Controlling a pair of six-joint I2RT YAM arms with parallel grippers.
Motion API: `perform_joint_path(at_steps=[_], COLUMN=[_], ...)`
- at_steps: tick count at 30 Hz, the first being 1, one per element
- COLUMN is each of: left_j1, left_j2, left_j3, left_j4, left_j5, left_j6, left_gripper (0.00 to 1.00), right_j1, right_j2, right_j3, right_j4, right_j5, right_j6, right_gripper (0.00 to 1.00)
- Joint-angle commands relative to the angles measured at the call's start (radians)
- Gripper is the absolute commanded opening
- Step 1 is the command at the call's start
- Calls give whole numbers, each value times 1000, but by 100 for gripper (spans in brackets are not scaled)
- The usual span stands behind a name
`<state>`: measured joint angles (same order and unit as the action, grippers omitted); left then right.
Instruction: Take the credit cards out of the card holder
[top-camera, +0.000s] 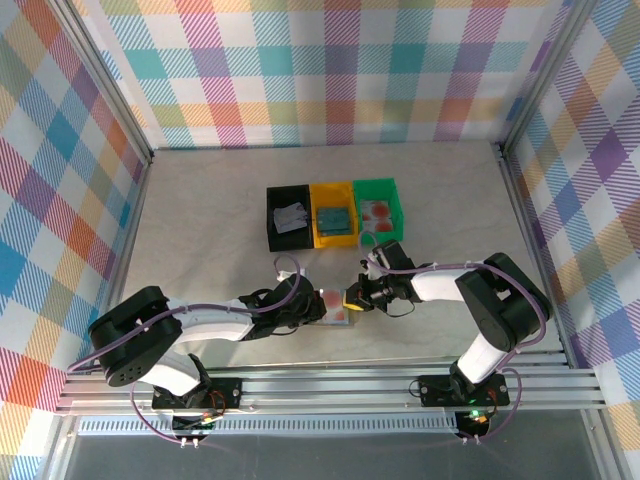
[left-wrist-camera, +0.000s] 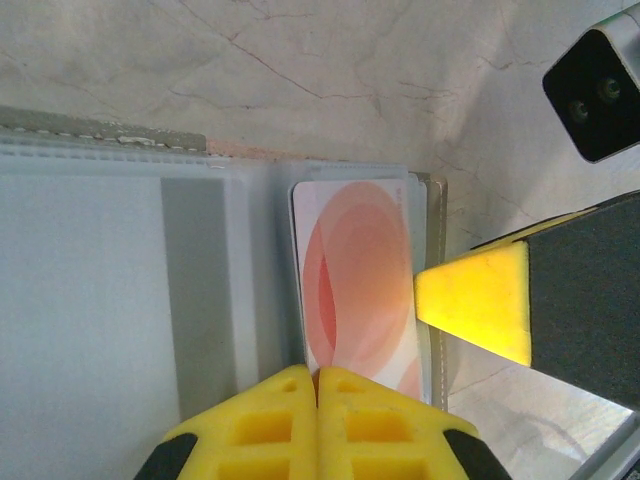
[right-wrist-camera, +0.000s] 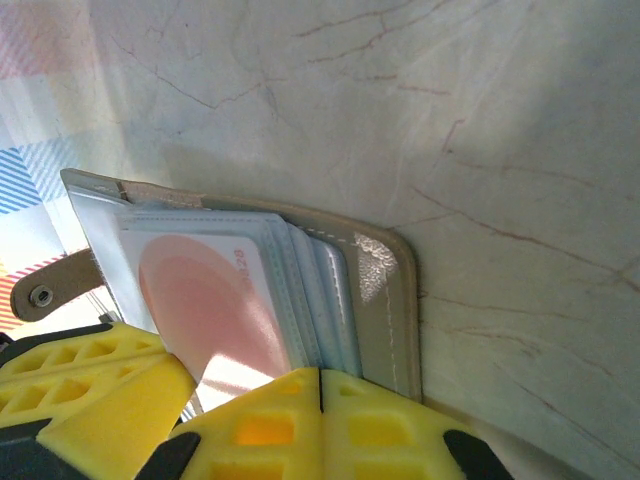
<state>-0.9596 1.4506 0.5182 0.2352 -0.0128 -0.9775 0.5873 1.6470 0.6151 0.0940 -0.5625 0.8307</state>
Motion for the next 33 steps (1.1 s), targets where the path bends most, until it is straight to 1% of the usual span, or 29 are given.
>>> perform_joint_path(at_steps=[1,9,21,33], left_j1=[4,19,40,44], left_j2=[-41,-119,-192,-217], left_j3=[-17,-64,-97,-102], left_j4=[80,48,0,-49], left_j5=[2,-15,-7,-18], left_j6=[-4,-2,5,14], left_gripper=[0,0,0,0], right_j1=[17,17,17,16], right_j2=[48,61,65,46], right_j3=[-29,-23,-16,0], right_j4=[-80,-85,-98,-131], right_j5=[73,81,93,98], right_j6=[-2,-3,-7,-20], right_gripper=[0,0,0,0])
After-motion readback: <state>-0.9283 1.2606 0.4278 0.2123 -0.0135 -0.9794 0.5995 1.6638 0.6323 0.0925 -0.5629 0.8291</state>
